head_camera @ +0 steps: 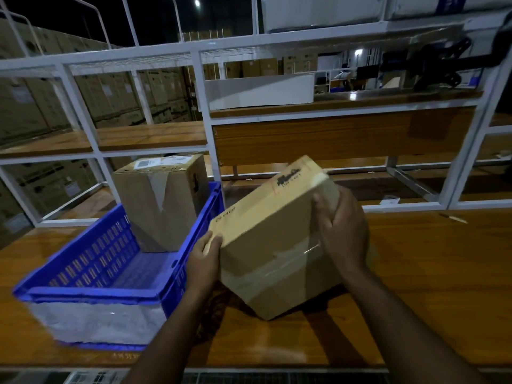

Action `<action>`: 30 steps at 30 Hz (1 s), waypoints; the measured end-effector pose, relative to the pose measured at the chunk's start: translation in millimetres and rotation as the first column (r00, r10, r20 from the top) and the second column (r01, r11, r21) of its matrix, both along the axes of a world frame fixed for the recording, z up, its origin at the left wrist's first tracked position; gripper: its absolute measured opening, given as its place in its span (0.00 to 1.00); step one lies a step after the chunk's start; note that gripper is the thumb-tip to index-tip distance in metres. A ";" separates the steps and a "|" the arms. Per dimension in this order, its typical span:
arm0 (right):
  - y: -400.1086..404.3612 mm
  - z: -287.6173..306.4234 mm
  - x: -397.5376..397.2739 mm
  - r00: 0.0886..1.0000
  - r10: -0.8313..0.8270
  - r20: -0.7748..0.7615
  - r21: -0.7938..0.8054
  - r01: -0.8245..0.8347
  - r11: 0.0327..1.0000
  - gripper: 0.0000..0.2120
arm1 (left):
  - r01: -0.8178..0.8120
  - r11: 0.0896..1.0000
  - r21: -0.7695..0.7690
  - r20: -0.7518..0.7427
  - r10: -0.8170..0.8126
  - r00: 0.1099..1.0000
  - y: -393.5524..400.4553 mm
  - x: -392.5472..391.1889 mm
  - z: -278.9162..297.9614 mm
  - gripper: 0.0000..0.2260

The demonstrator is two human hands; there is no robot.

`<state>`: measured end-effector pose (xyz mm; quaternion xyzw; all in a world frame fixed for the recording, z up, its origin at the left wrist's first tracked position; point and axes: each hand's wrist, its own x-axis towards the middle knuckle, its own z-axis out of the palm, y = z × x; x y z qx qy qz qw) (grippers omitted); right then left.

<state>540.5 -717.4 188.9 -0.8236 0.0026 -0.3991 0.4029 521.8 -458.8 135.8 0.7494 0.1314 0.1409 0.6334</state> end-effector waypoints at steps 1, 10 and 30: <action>4.3 12.7 2.9 0.999 0.021 0.034 -0.048 -0.019 0.999 0.25 | 0.027 0.997 -0.074 -0.051 -0.030 0.998 -2.7 -0.8 -6.9 0.37; 66.5 28.7 -1.3 0.989 0.149 0.001 -0.508 -0.128 0.852 0.28 | 0.197 0.935 -0.294 -0.095 -0.234 0.968 -33.0 -19.6 -14.2 0.22; 36.9 5.0 14.0 0.996 0.041 -0.081 -0.591 -0.081 0.802 0.41 | -0.148 0.710 0.688 0.475 -0.288 0.831 -23.6 17.2 39.4 0.23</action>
